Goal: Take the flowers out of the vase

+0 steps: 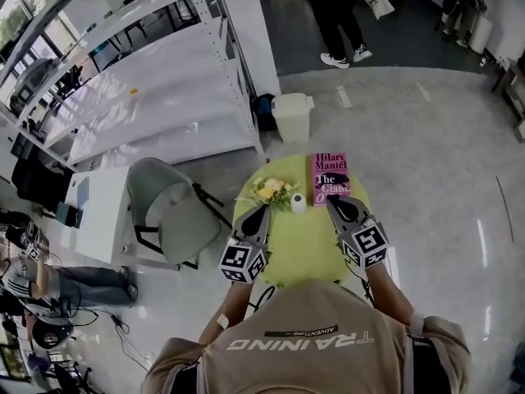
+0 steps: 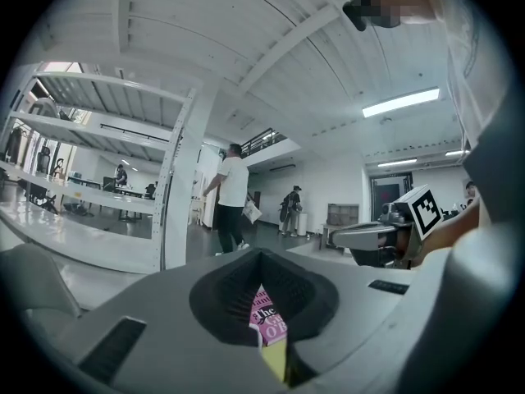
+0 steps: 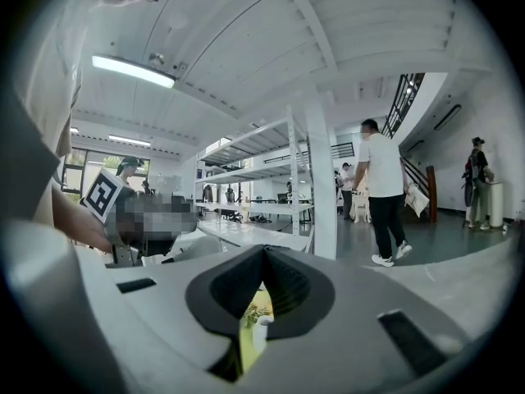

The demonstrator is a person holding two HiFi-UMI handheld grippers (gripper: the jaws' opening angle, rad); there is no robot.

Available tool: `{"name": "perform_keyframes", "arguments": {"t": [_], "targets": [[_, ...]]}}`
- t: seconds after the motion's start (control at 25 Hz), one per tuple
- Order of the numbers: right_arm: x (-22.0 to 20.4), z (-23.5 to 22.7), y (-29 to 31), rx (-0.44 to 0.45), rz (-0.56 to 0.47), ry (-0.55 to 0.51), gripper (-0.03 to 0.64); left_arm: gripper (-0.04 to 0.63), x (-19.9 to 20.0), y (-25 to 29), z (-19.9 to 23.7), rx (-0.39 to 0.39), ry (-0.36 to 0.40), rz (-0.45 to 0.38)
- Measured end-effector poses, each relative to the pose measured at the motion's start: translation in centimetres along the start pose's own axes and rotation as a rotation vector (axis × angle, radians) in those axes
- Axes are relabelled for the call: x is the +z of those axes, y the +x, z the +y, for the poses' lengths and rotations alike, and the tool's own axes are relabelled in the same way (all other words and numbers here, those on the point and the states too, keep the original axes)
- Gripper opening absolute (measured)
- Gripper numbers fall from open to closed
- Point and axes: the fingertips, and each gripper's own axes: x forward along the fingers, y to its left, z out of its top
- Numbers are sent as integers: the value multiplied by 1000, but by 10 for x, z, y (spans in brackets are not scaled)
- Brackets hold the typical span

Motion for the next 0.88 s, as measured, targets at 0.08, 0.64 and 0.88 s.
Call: {"name": "perform_keyframes", "arguments": {"t": [0.08, 0.64, 0.88], "targets": [[-2, 1, 1, -5, 8, -15, 2, 5, -2, -2, 2, 3, -6, 4], [-3, -5, 4, -15, -3, 14, 2, 5, -8, 5, 12, -7, -41, 16], [-5, -11, 9, -21, -5, 22, 1, 5, -8, 14, 16, -17, -31, 23]]}}
